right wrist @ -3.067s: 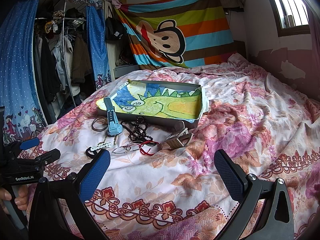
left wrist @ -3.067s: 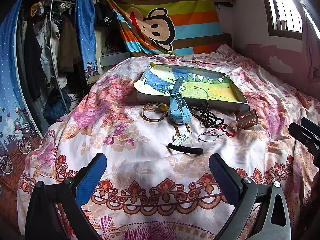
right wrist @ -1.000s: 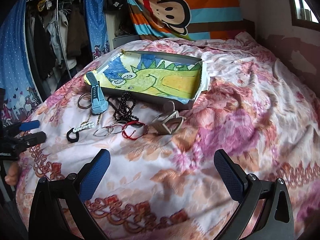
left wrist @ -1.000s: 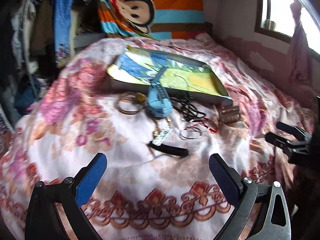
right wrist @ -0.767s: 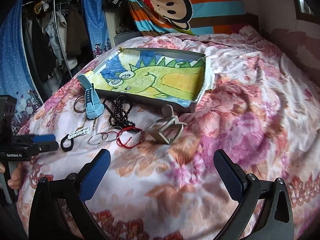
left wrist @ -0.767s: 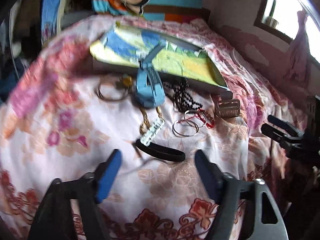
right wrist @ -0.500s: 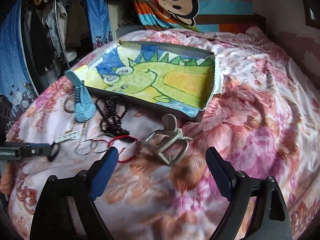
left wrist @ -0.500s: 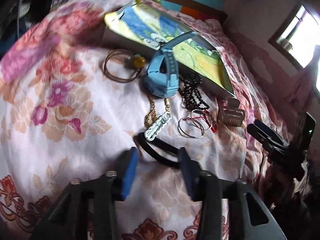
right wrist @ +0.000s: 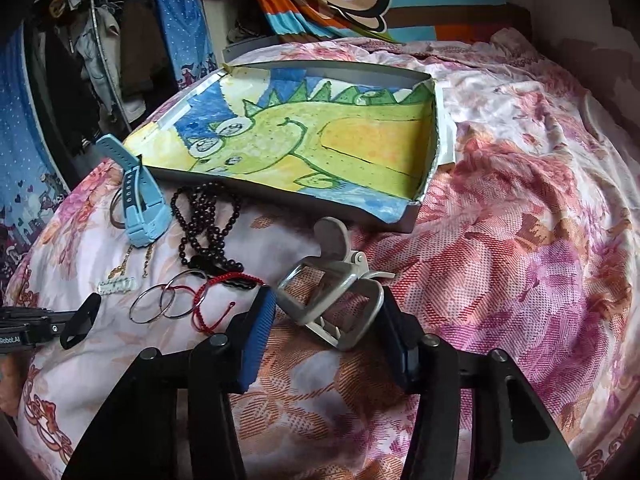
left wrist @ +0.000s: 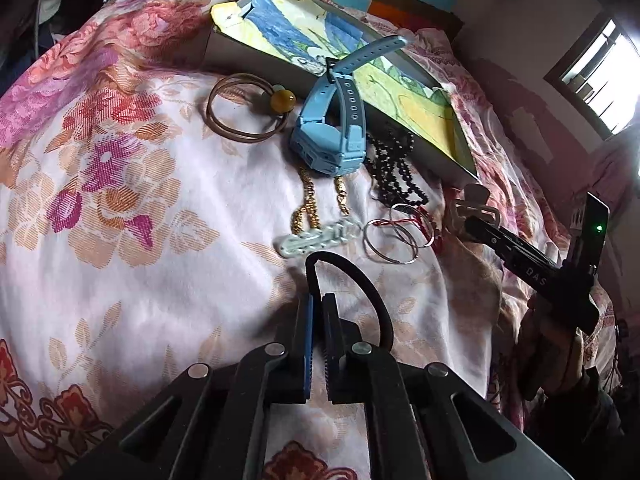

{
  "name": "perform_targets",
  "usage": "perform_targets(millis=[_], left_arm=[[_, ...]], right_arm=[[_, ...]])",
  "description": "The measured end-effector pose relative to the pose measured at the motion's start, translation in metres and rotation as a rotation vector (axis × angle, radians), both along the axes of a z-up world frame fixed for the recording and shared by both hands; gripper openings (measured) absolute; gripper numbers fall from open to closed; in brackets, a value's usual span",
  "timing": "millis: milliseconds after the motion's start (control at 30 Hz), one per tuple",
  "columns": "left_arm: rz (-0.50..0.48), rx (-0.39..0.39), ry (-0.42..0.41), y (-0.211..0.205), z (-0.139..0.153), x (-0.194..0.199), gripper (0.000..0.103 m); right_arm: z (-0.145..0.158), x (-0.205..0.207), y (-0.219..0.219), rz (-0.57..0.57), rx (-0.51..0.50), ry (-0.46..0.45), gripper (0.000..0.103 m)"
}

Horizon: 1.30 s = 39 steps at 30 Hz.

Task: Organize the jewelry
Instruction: 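Grasp the black hair tie with the left tool while the right tool grasps the silver metal clip, then carry both items over the drawing tray and open both tools to drop them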

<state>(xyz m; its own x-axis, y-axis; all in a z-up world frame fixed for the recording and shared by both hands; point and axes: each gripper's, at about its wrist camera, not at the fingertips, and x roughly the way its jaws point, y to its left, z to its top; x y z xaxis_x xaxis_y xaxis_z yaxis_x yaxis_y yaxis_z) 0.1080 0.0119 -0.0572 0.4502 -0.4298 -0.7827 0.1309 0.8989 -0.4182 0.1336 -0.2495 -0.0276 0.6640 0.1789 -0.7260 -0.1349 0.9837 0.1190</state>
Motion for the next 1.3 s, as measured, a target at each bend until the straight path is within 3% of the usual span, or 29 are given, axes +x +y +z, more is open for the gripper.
perform_targets(millis=[100, 133, 267, 400, 467, 767, 1100, 1200, 1300], left_arm=[[-0.003, -0.015, -0.02, -0.001, 0.003, -0.005, 0.004], [-0.007, -0.025, -0.033, -0.002, 0.006, -0.008, 0.004], [-0.025, -0.048, -0.102, -0.008, 0.021, -0.016, 0.004], [-0.03, 0.046, -0.196, -0.022, 0.04, -0.026, 0.004], [-0.029, 0.107, -0.238, -0.031, 0.05, -0.029, 0.004], [0.004, 0.225, -0.359, -0.063, 0.098, -0.008, 0.004], [0.0, 0.264, -0.377, -0.08, 0.104, 0.027, 0.004], [0.009, 0.254, -0.376, -0.085, 0.104, 0.049, 0.004], [0.023, 0.17, -0.345, -0.087, 0.1, 0.082, 0.004]], right_arm=[[0.003, -0.006, 0.002, 0.024, 0.017, -0.023, 0.034], [0.004, -0.008, 0.003, 0.032, 0.022, -0.029, 0.025], [0.009, -0.017, 0.008, 0.066, 0.028, -0.054, 0.025], [0.019, -0.028, 0.009, 0.082, 0.048, -0.107, 0.021], [0.024, -0.032, 0.007, 0.087, 0.067, -0.128, 0.008], [0.026, -0.024, 0.003, 0.093, 0.094, -0.142, 0.008], [0.055, -0.002, -0.01, 0.104, 0.132, -0.23, 0.008], [0.057, 0.016, -0.014, 0.099, 0.128, -0.241, 0.008], [0.055, 0.038, -0.021, 0.09, 0.129, -0.246, 0.008]])
